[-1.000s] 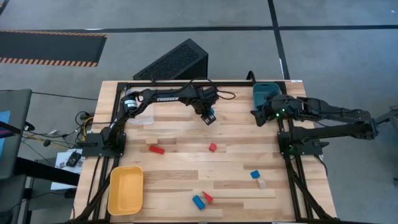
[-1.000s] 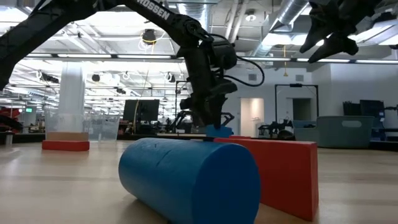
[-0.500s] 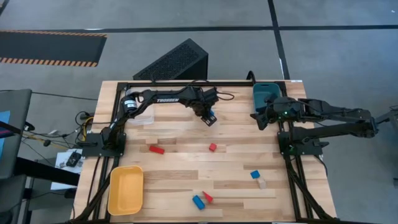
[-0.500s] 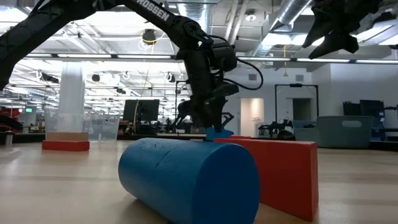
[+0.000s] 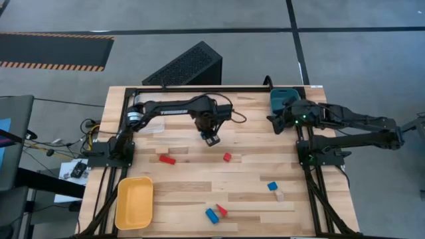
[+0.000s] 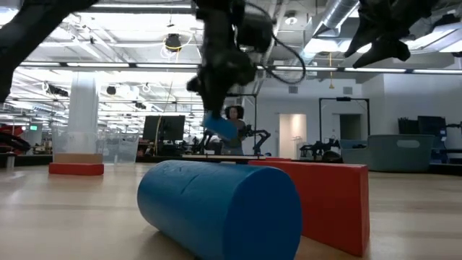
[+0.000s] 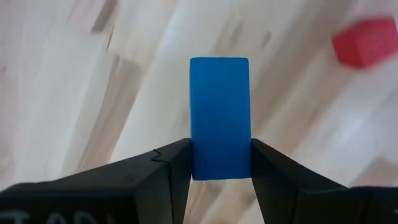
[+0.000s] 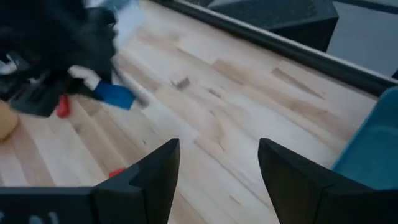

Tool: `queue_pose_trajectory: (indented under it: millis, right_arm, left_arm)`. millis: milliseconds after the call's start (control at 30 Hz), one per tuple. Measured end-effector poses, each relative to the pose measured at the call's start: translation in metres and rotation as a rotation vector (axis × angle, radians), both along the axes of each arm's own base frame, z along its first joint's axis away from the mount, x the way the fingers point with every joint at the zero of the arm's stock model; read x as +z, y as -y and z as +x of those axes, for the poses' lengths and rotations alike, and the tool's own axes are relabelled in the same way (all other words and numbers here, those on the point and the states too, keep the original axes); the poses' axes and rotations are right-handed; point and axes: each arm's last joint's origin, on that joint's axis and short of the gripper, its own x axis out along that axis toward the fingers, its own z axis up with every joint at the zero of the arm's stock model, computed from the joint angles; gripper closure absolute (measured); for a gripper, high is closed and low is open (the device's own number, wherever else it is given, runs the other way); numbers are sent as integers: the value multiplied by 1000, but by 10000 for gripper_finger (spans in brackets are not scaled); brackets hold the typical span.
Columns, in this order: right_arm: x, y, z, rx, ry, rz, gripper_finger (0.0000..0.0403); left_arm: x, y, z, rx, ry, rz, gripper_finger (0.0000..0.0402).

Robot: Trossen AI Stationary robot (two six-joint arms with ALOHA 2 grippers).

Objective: Sort & place blocks by color
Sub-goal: Put the top blue block into the yellow bin

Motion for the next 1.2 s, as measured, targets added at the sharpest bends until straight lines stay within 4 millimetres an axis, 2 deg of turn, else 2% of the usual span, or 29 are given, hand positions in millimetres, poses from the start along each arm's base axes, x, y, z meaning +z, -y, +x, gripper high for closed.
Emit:
queue_pose_trajectory:
  millis: [200,333,467,633,833,1000,1200]
  right_arm:
    - [6,4,10,-27,103,0,159]
    - [6,6,20,-39,128,16,159]
    - [2,7,36,-51,149,51,159]
    - [-4,1,59,-50,207,135,159]
    - [-9,-18,89,-4,304,224,159]
    - [-17,-33,110,-16,363,262,159]
    - [-24,-49,134,-1,375,301,159]
  left_arm:
    - [35,20,-33,-3,50,64,276]
    - [56,33,-69,33,120,100,276]
    - [65,55,-112,65,163,92,276]
    - [64,92,-167,38,185,29,276]
    - [65,134,-219,-27,224,-50,276]
    - [54,165,-248,-121,208,-87,276]
    - [26,203,-273,-235,151,-147,276]
